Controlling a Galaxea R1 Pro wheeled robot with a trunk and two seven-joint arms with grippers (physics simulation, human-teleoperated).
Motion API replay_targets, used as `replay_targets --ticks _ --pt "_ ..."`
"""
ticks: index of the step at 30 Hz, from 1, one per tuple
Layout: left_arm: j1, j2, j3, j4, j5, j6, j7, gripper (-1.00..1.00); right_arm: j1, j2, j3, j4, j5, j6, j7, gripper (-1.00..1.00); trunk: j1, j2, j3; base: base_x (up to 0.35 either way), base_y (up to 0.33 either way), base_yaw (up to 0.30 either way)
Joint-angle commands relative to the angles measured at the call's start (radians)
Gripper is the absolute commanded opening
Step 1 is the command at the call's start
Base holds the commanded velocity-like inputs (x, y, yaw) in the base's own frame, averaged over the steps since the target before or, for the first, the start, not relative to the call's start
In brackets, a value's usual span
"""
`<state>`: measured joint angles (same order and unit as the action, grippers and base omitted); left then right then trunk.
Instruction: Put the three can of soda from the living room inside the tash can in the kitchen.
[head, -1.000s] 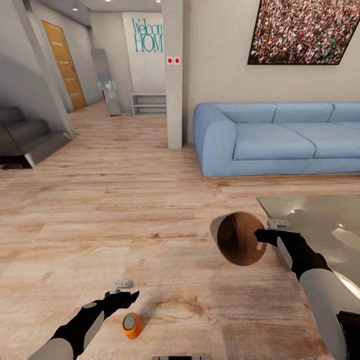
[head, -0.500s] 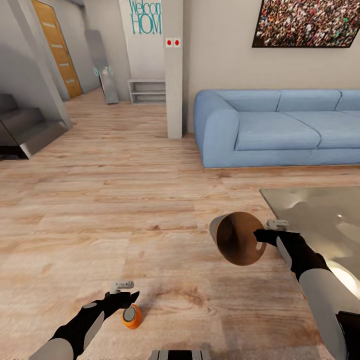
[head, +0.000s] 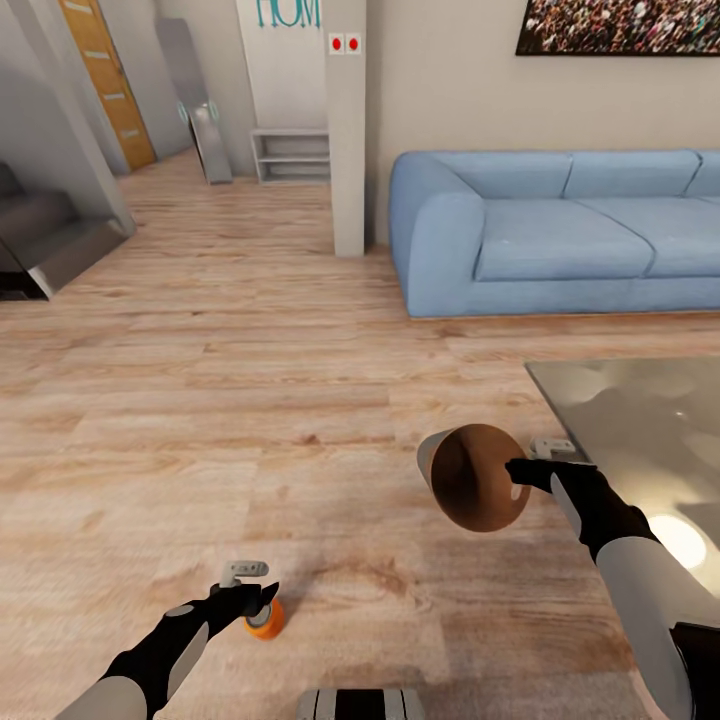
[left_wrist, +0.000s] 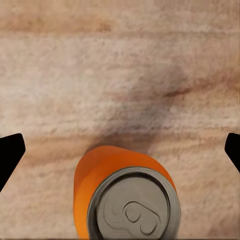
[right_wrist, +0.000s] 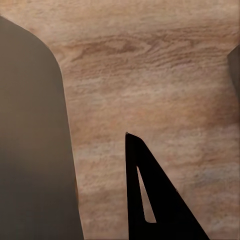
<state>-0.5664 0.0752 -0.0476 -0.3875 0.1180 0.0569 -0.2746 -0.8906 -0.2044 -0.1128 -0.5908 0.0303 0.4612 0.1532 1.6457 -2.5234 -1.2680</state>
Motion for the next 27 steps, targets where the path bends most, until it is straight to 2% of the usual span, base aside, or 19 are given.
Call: replay_targets --ticks 1,21,27 --pt "0.000 0.000 0.000 0.000 0.000 0.000 0.000 1.00 -0.001 0.000 -0.001 -0.001 -0.008 0.001 0.000 -1.00 0.000 0.000 -0.004 0.000 0.000 0.000" --pt "0.000 -0.001 0.000 0.000 0.000 0.000 0.000 1.00 -0.001 0.001 0.001 -0.001 -0.009 0.001 0.000 -1.00 0.000 0.000 -0.004 0.000 0.000 0.000" --pt "0.000 -0.010 -0.001 0.001 -0.001 0.000 0.000 1.00 -0.001 0.008 0.002 -0.001 -0.008 0.001 0.000 -1.00 0.000 0.000 -0.004 0.000 0.000 0.000"
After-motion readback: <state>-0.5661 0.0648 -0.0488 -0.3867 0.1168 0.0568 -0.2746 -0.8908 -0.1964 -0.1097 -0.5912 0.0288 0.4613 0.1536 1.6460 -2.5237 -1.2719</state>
